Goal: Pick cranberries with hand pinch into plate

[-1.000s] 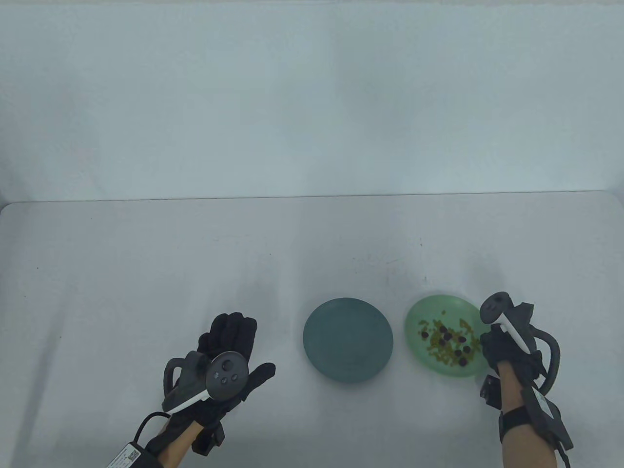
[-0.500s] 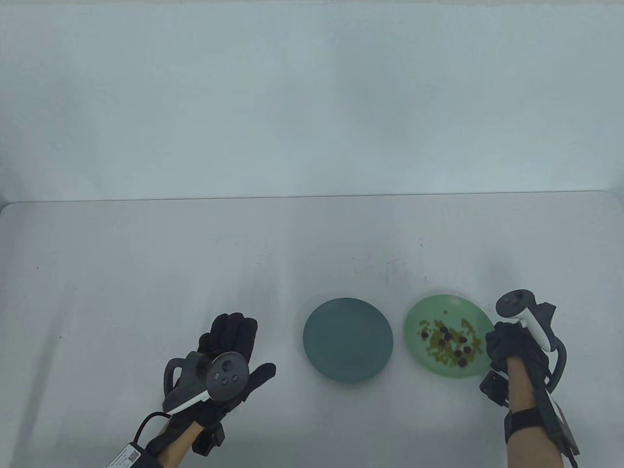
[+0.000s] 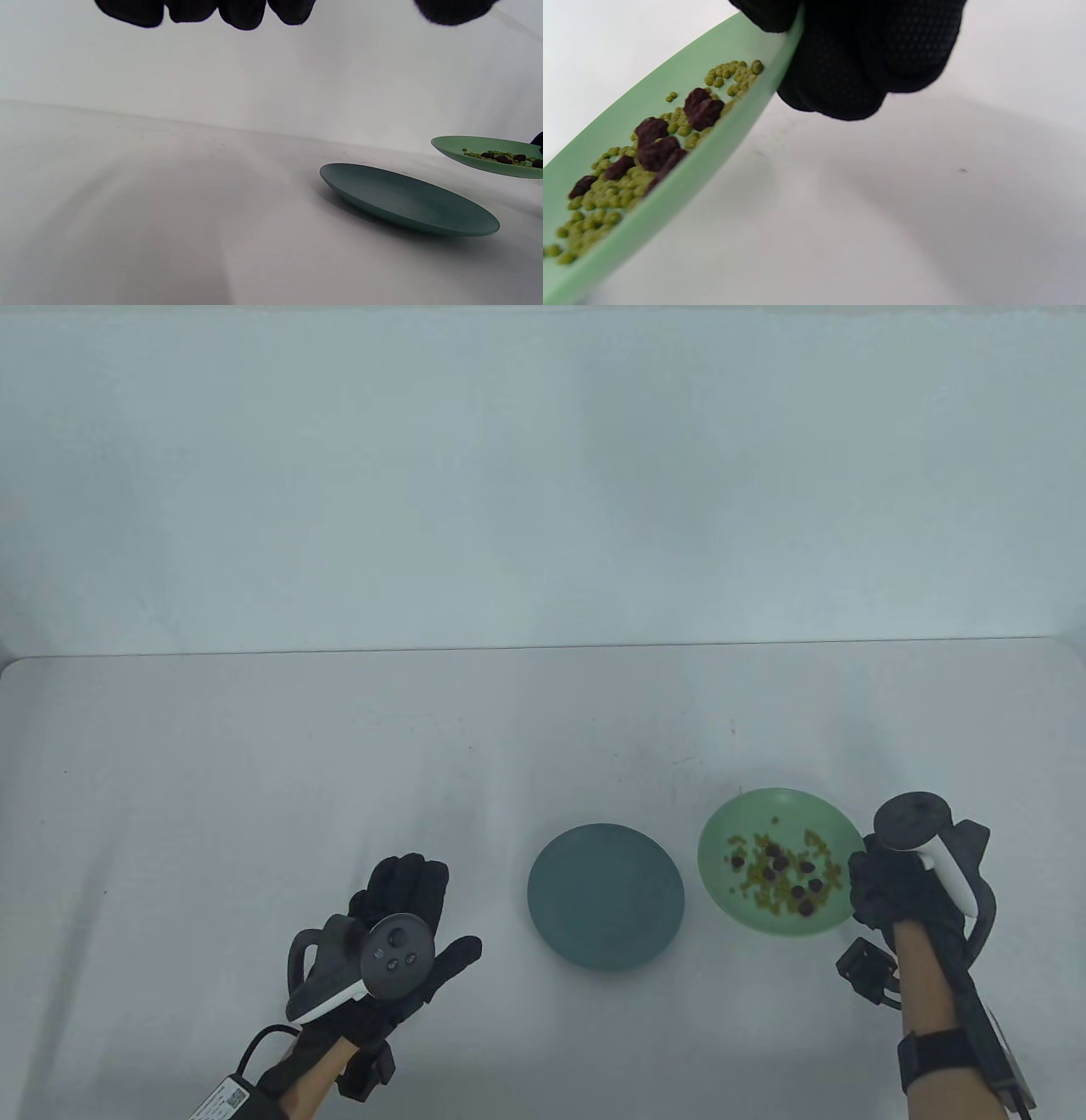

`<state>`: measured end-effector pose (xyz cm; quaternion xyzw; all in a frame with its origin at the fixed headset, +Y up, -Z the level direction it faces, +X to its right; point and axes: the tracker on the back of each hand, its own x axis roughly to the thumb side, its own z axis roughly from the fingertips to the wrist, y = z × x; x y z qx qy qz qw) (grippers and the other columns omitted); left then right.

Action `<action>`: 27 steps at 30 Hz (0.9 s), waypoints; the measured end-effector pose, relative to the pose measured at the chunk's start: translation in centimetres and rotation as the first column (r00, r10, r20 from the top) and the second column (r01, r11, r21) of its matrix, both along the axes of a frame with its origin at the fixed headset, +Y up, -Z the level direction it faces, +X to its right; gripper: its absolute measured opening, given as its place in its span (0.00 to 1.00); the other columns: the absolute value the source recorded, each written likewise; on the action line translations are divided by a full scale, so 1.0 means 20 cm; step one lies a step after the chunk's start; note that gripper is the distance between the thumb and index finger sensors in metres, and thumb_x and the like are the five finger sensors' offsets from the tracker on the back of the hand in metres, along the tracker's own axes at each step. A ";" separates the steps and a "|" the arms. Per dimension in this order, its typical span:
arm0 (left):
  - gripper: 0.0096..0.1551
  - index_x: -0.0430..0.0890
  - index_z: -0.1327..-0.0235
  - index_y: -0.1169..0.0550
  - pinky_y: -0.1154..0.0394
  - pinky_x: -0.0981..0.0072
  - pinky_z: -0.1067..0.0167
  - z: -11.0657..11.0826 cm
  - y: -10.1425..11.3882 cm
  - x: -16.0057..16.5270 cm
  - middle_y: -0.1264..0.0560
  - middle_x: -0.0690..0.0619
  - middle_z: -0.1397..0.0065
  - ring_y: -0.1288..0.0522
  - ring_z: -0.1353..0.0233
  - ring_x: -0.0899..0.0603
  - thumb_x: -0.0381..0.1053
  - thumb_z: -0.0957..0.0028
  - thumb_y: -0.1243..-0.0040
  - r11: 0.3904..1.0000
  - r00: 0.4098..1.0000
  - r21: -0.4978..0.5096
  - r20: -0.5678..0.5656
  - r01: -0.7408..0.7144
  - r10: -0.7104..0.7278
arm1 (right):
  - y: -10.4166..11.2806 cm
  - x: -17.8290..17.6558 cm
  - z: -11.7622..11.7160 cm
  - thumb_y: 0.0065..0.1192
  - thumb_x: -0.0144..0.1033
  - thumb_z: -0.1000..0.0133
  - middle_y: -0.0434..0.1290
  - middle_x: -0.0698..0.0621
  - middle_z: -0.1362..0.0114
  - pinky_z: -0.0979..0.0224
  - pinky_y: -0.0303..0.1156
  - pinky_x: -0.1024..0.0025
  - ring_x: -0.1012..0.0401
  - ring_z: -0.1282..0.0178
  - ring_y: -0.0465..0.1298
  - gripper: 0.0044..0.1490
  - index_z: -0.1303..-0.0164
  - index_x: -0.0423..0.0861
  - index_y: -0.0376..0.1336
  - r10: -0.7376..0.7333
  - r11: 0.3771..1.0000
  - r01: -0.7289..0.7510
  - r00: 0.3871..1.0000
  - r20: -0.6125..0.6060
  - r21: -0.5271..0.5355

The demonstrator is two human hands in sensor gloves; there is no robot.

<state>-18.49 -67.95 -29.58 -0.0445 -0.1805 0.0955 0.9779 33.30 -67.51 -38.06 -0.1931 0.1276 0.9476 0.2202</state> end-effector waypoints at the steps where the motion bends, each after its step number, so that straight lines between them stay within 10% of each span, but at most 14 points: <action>1: 0.54 0.36 0.14 0.51 0.44 0.27 0.27 -0.01 0.00 0.00 0.52 0.31 0.14 0.51 0.17 0.21 0.70 0.41 0.58 0.999 1.000 -0.022 -0.007 -0.027 0.027 | 0.03 -0.02 0.00 0.48 0.35 0.33 0.80 0.48 0.43 0.49 0.82 0.69 0.64 0.55 0.84 0.30 0.24 0.35 0.58 -0.004 1.000 0.004 1.000 -0.017 0.021; 13: 0.49 0.36 0.16 0.43 0.32 0.36 0.31 -0.14 0.13 -0.09 0.42 0.31 0.17 0.36 0.22 0.24 0.67 0.39 0.55 0.881 0.897 -0.179 -0.150 -0.437 0.415 | 0.37 -0.46 -0.03 0.47 0.36 0.33 0.81 0.49 0.47 0.54 0.82 0.71 0.66 0.61 0.83 0.30 0.25 0.33 0.58 -0.029 0.971 0.090 0.963 -0.266 0.219; 27: 0.42 0.37 0.24 0.31 0.18 0.53 0.48 -0.26 0.00 -0.22 0.25 0.37 0.30 0.18 0.40 0.35 0.66 0.38 0.54 0.504 0.593 -0.314 -0.394 -0.805 0.702 | 0.35 -1.08 -0.05 0.47 0.36 0.33 0.81 0.50 0.49 0.55 0.81 0.71 0.67 0.63 0.82 0.30 0.25 0.33 0.59 -0.102 0.959 0.219 0.858 -0.504 0.178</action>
